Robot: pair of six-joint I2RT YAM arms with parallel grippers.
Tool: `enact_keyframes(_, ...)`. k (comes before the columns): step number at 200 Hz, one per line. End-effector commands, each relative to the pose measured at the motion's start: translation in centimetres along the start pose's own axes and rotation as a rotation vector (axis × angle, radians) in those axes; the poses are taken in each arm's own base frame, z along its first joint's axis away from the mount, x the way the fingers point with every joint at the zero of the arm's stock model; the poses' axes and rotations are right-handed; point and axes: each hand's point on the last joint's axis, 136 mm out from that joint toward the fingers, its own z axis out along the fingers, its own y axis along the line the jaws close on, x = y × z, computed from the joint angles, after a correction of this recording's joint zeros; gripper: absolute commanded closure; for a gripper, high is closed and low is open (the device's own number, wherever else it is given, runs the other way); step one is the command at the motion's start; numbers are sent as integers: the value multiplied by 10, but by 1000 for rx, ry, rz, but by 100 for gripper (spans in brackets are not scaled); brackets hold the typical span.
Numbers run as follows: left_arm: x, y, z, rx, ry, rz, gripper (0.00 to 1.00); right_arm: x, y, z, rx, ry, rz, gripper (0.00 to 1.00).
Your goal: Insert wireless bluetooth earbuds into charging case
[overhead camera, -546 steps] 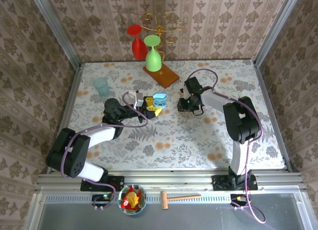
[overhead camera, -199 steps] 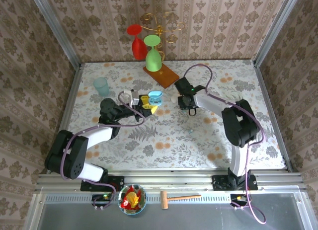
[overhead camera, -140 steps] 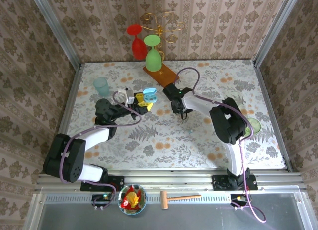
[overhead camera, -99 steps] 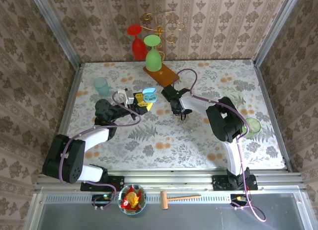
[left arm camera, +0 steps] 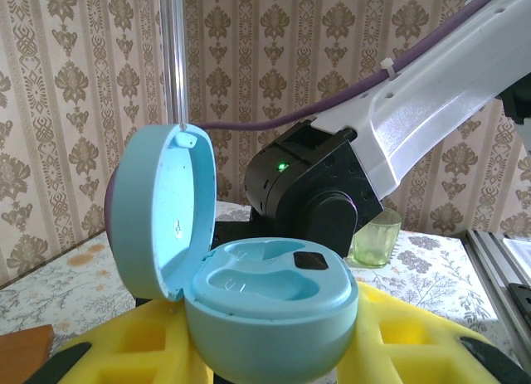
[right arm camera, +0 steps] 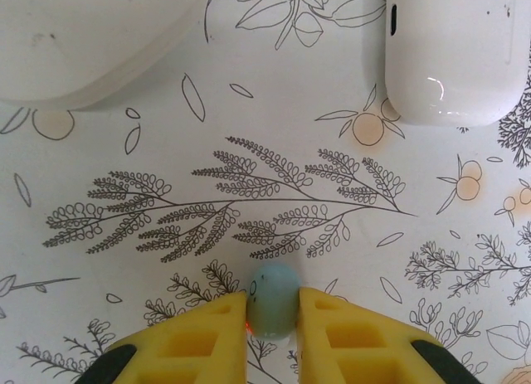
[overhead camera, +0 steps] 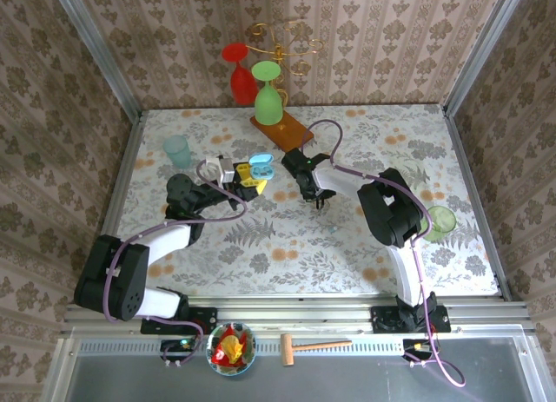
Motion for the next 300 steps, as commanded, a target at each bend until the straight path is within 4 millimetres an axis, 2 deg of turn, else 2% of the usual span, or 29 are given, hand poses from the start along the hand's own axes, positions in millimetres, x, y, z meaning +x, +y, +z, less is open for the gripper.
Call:
enact_keyframes(1,-9,-2,-3,-6,-22,55,74,-4,-11,-11,-17,-18,14,81)
enact_keyframes(45,-4,-3,0,0,-13,56,74,-2,-14,-37,-289,-27,171,83)
enact_keyframes(86,0,-3,4,3,-9,59,74,-6,-17,-75,-584,-37,343,82)
enact_keyframes(139,3,-5,10,16,-6,61,74,-11,-19,-118,-849,-59,483,82)
enact_keyframes(183,9,-2,16,9,6,73,74,-12,-19,-149,-970,-93,490,81)
enact_keyframes(217,15,3,25,-11,9,94,74,-17,-17,-183,-1093,-144,496,81)
enact_keyframes(228,17,7,28,-29,7,105,73,-18,-15,-186,-1105,-147,494,82)
enact_keyframes(232,18,8,29,-33,6,108,74,-20,-19,-200,-1126,-180,489,82)
enact_keyframes(275,25,25,31,-114,0,151,74,-26,-9,-248,-1226,-255,428,82)
enact_keyframes(280,27,17,37,-92,-1,150,74,-26,-7,-253,-1235,-260,420,81)
enact_keyframes(300,28,17,40,-96,0,163,74,-29,4,-270,-1272,-281,384,81)
